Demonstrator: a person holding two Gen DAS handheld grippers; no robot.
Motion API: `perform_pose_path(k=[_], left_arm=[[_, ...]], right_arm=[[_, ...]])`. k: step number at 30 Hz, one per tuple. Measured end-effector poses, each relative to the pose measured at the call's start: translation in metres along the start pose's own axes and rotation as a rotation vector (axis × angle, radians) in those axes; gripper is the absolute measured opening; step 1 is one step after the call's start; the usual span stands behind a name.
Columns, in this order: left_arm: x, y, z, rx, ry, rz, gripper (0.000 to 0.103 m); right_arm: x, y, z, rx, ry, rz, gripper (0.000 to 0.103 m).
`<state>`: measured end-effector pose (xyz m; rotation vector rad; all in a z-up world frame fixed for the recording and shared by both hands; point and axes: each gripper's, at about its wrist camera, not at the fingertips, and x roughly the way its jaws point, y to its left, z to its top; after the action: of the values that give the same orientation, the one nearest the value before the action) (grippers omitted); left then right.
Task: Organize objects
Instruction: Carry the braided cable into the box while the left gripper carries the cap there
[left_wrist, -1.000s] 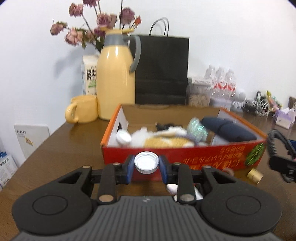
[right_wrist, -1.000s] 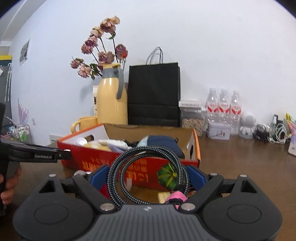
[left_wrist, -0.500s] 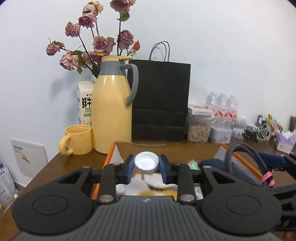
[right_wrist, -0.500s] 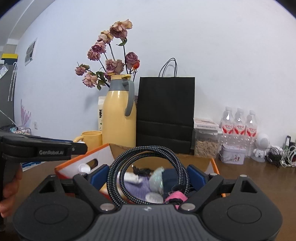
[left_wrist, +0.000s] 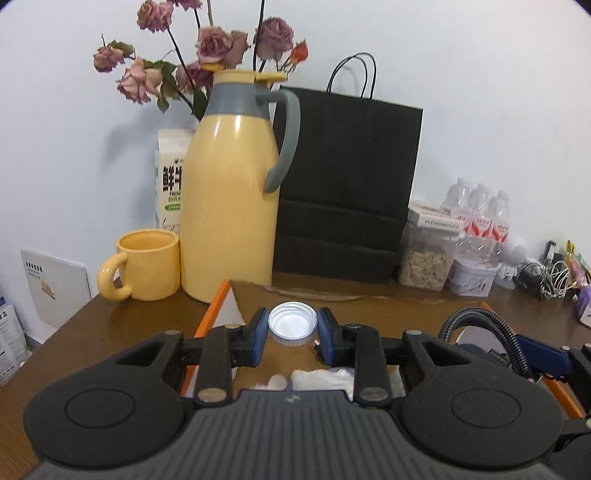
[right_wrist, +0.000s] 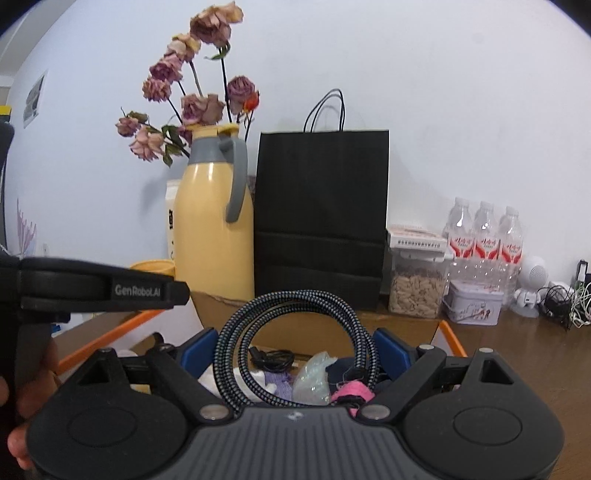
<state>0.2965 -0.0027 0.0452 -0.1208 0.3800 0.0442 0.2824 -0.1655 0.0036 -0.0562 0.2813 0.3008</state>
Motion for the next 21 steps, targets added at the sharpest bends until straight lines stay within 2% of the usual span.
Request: perform_pose_path(k=[6, 7, 8, 9, 10, 11, 12, 21], left_arm=[[-0.004, -0.003, -0.005, 0.024, -0.006, 0.002, 0.030], [-0.006, -0.003, -0.006, 0.027, -0.014, 0.003, 0.039], [-0.007, -0.003, -0.006, 0.027, -0.018, 0.002, 0.060], [-0.009, -0.002, -0.008, 0.024, -0.031, -0.002, 0.072], [-0.011, -0.001, -0.009, 0.020, -0.047, -0.008, 0.088], [-0.013, -0.001, -0.010, 0.018, -0.059, -0.010, 0.099], [-0.015, -0.001, -0.010, 0.015, -0.070, -0.002, 0.103], [-0.025, 0.000, -0.008, -0.001, -0.101, 0.017, 0.103]], right_arm=[[-0.001, -0.007, -0.003, 0.033, 0.012, 0.004, 0.090], [-0.001, -0.009, -0.003, 0.045, 0.014, 0.003, 0.091], [-0.002, -0.011, -0.004, 0.056, 0.018, 0.002, 0.091], [-0.002, -0.014, -0.005, 0.066, 0.020, 0.000, 0.092], [-0.003, -0.016, -0.006, 0.073, 0.021, 0.001, 0.093], [-0.004, -0.017, -0.006, 0.080, 0.021, -0.002, 0.100], [-0.006, -0.018, -0.006, 0.084, 0.016, -0.009, 0.103], [-0.018, -0.017, -0.005, 0.072, -0.006, -0.004, 0.103]])
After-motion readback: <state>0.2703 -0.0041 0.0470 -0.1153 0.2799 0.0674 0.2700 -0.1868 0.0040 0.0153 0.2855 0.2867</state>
